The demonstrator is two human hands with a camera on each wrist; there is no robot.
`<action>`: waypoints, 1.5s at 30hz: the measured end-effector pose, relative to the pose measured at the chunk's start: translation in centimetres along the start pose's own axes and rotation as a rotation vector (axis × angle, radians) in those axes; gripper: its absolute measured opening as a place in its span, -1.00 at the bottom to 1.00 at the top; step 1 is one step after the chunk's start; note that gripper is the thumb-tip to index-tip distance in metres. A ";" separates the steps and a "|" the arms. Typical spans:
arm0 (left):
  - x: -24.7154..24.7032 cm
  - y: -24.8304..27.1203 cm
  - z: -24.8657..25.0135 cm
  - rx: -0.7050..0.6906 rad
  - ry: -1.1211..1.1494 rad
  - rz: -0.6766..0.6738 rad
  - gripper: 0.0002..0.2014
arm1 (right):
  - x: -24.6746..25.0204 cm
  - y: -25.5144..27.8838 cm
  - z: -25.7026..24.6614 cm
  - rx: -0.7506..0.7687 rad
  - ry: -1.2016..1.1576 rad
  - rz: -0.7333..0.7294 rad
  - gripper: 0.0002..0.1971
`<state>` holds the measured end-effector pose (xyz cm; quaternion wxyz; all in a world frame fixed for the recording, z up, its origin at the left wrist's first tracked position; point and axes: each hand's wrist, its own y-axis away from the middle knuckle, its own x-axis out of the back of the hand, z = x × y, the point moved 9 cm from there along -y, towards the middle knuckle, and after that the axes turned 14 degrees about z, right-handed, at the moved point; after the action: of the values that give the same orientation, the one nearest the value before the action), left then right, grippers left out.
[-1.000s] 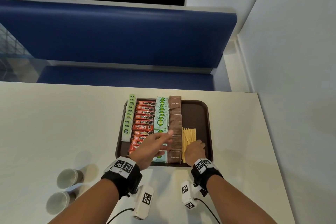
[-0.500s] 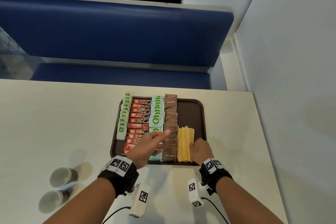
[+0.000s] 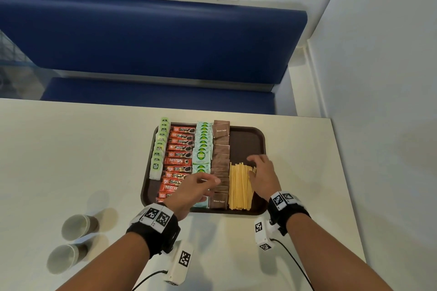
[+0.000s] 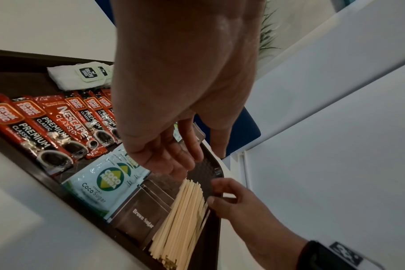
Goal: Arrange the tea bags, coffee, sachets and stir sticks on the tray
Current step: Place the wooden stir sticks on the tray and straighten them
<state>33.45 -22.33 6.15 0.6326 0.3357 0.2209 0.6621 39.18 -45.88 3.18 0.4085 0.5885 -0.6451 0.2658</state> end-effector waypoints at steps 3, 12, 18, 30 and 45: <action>-0.3 0.1 -0.7 0.017 -0.004 0.005 -0.83 | -1.6 -0.2 -1.3 0.153 0.072 -0.185 -0.26; -1.5 0.1 -1.8 0.053 0.029 -0.005 -0.79 | -5.1 2.7 0.8 0.239 0.326 -0.448 0.44; -2.1 0.2 -1.7 0.064 0.031 0.002 -0.80 | -4.9 3.1 0.4 0.279 0.348 -0.414 0.46; -3.9 0.2 -0.9 -0.001 -0.035 0.003 -0.87 | -3.9 2.6 1.1 0.238 0.184 -0.359 0.28; -7.4 -0.2 -3.4 -0.102 -0.415 -0.121 -0.77 | -4.3 -2.7 -2.9 0.327 0.193 -0.477 -0.33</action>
<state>30.96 -29.16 2.50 0.7192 0.4183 0.0720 0.5500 42.28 -41.62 0.66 0.4187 0.7533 -0.3955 0.3174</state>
